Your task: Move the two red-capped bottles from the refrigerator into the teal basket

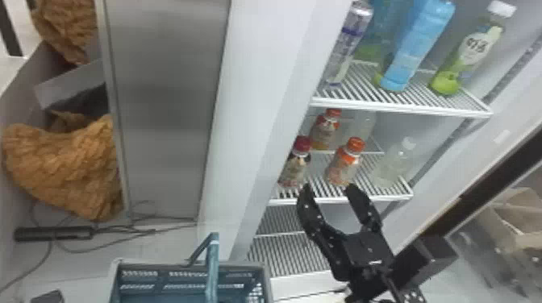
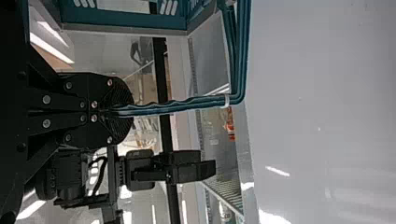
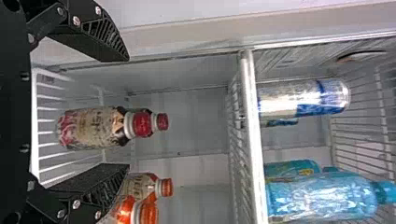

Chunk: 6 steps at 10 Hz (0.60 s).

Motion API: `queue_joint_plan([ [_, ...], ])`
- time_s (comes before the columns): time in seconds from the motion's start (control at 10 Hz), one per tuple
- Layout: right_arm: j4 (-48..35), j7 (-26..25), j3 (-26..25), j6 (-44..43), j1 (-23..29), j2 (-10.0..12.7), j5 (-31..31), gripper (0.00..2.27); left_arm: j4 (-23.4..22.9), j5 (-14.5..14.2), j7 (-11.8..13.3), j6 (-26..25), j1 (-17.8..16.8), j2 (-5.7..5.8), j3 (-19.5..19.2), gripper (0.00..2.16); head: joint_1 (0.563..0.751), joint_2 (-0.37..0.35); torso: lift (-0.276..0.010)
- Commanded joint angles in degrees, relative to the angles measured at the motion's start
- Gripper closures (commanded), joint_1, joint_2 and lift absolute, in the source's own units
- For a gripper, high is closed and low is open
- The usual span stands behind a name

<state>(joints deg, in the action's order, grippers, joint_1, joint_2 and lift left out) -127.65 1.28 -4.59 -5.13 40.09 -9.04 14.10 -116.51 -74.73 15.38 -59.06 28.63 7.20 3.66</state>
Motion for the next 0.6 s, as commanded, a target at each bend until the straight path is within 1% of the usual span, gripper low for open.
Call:
queue_joint_plan([
  [0.0, 2.28, 0.03, -0.2, 0.06, -1.7, -0.19, -0.51, 0.18, 0.0, 0.0, 0.0, 0.0, -0.09, 0.0, 0.0, 1.16, 0.695, -0.35, -0.224],
  [0.2, 4.39, 0.03, -0.2, 0.76, -4.09, -0.28, -1.31, 0.1, 0.0, 0.0, 0.0, 0.0, -0.09, 0.09, 0.0, 1.16, 0.695, -0.35, -0.224],
  [0.5, 9.03, 0.3, 0.02, 1.61, -8.17, -0.45, -2.22, 0.1, 0.0, 0.0, 0.0, 0.0, -0.09, 0.09, 0.0, 1.16, 0.695, -0.35, -0.224],
])
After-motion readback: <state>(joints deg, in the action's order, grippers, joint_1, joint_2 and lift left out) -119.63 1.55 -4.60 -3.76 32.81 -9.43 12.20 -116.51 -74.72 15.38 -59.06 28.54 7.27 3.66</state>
